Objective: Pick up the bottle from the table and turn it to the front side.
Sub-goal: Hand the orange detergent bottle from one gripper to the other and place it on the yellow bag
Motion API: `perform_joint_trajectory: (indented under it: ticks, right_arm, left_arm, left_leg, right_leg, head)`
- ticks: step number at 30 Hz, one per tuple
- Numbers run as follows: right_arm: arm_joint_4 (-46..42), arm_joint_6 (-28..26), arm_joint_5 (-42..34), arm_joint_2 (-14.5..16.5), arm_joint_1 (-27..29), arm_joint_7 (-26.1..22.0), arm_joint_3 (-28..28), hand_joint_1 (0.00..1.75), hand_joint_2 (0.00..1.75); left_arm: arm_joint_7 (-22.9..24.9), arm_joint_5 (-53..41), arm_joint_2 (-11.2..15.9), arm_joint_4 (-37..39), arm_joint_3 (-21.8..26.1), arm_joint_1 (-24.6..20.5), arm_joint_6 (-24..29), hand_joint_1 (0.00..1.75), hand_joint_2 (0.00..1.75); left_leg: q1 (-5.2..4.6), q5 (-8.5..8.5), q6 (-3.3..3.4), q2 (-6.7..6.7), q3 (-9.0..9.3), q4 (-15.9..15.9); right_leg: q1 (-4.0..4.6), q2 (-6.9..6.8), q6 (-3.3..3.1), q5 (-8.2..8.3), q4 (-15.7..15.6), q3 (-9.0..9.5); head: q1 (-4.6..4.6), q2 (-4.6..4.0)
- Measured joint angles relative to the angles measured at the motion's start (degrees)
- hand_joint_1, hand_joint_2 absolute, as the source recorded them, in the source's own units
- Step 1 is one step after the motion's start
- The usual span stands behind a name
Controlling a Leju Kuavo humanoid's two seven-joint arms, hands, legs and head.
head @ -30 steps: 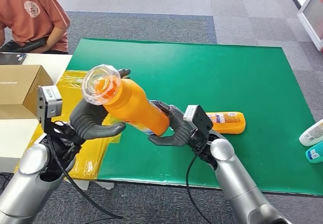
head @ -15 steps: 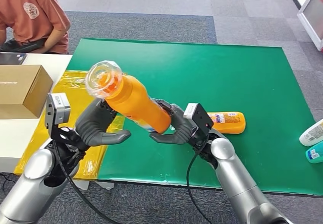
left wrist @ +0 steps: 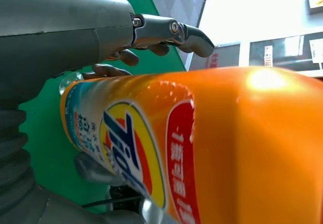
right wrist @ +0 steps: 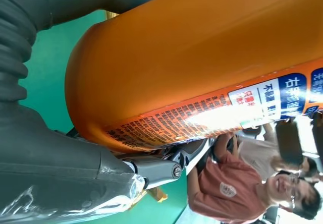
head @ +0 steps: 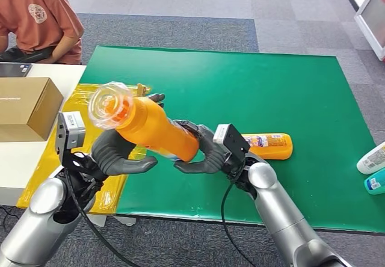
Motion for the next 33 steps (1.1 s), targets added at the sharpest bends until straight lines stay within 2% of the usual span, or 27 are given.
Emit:
perform_joint_trajectory:
  ticks: [20, 24, 33]
  right_arm:
    - [-1.82, 1.37, -0.31, -1.26, 0.12, -0.81, 3.97, 1.75, 1.75]
    - [-1.82, 1.83, -0.78, -1.43, 0.12, -0.73, 4.37, 1.75, 1.75]
    - [-1.82, 1.94, -1.19, -2.05, 0.12, -0.62, 5.98, 1.75, 1.75]
  left_arm:
    - [-0.23, 0.23, 0.51, -0.02, 0.03, -0.12, -0.05, 0.00, 1.75]
    - [-0.38, 0.19, 0.51, -0.02, 0.00, -0.13, -0.04, 1.75, 1.75]
    - [-0.94, -1.42, 0.49, -0.15, -0.44, -0.30, 0.20, 1.75, 1.75]
  left_leg:
    - [0.00, 0.00, 0.00, 0.00, 0.00, 0.00]
    - [0.00, 0.00, 0.00, 0.00, 0.00, 0.00]
    - [0.00, 0.00, 0.00, 0.00, 0.00, 0.00]
  right_leg:
    - [0.00, 0.00, 0.00, 0.00, 0.00, -0.01]
    - [0.00, 0.00, 0.00, 0.00, 0.00, 0.00]
    - [0.00, 0.00, 0.00, 0.00, 0.00, -0.01]
  head:
    - [-0.01, 0.00]
    - [0.00, 0.00]
    - [0.01, 0.00]
